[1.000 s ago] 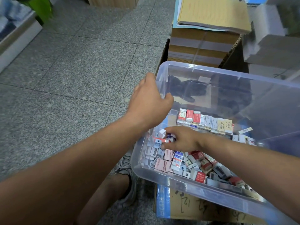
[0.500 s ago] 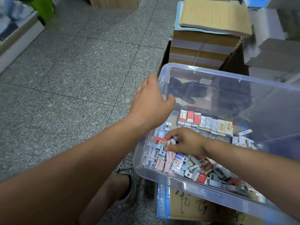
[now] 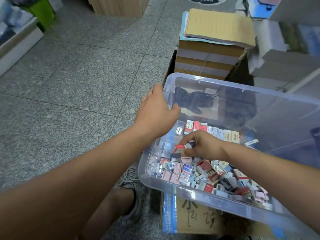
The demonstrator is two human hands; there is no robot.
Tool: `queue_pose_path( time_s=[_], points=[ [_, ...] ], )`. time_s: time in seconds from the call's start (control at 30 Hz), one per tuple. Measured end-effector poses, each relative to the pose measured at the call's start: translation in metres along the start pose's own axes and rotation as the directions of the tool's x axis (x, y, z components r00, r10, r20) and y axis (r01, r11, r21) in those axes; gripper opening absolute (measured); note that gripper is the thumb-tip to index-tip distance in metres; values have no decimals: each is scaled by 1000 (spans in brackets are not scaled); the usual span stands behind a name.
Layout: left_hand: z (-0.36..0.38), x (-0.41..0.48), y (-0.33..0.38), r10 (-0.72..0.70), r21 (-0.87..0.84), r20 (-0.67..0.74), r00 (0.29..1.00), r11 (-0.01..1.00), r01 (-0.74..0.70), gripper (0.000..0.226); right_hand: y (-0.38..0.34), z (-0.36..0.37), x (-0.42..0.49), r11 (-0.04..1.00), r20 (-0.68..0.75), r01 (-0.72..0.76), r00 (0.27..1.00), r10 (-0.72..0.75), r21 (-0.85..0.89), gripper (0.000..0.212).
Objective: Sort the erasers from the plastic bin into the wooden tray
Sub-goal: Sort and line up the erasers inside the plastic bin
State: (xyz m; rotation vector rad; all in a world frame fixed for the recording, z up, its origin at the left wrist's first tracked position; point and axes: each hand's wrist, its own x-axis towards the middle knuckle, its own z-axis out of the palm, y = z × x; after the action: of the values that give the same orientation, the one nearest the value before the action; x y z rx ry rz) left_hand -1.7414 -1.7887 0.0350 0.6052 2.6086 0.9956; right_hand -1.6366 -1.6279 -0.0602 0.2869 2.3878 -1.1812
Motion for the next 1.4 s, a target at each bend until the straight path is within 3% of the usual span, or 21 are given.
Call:
queue_pose_path(
  time_s=[0.17,0.2,0.27,0.33,0.37,0.43,0.5,0.57,0.67,0.8,0.93,1.0,1.13,1.3,1.4],
  points=[
    [-1,-2,1,-2,36,22,1000,999,1,48,-1,-14,-31,976,-111,-124,983,146,181,26],
    [-2,-5,2,48,110,-10,999,993,-47,50,-2,-17,-39,958,-141,-149,972,187,245,28],
    [-3,-15,10,296,270,-103,950,927,-259,51,-8,-23,-57,910,-180,-153,955,236,384,25],
    [0,-27,21,440,205,-83,894,886,-417,44,-15,-30,-74,889,-239,-117,940,242,442,21],
    [5,-35,27,398,87,-16,917,915,-395,39,-19,-32,-83,881,-271,-96,931,244,463,18],
    [20,-49,38,157,-160,232,960,980,-122,36,-27,-36,-99,853,-314,-50,917,245,520,11],
    [38,-61,46,-43,-349,528,848,900,263,40,-34,-36,-111,860,-347,-20,910,226,509,10],
    [54,-64,46,-36,-468,666,745,757,455,40,-37,-36,-119,914,-406,-3,896,182,405,16],
    [61,-63,45,40,-523,650,759,748,408,20,-35,-37,-129,949,-435,3,889,142,316,20],
    [62,-64,46,96,-555,652,752,736,387,11,-30,-34,-137,951,-414,44,906,91,306,18],
    [63,-63,48,76,-550,691,719,700,455,27,-24,-32,-135,989,-423,26,905,39,147,19],
    [64,-63,48,58,-539,711,700,685,490,23,-21,-31,-136,996,-448,-6,893,44,87,22],
    [66,-62,45,20,-563,727,686,589,580,17,-16,-26,-140,979,-446,-91,880,165,182,40],
    [63,-59,44,45,-576,767,640,489,656,30,-22,-31,-144,918,-436,8,882,180,396,31],
    [60,-59,44,78,-569,801,593,403,716,33,-24,-34,-146,870,-427,23,877,219,493,39]
  ],
)
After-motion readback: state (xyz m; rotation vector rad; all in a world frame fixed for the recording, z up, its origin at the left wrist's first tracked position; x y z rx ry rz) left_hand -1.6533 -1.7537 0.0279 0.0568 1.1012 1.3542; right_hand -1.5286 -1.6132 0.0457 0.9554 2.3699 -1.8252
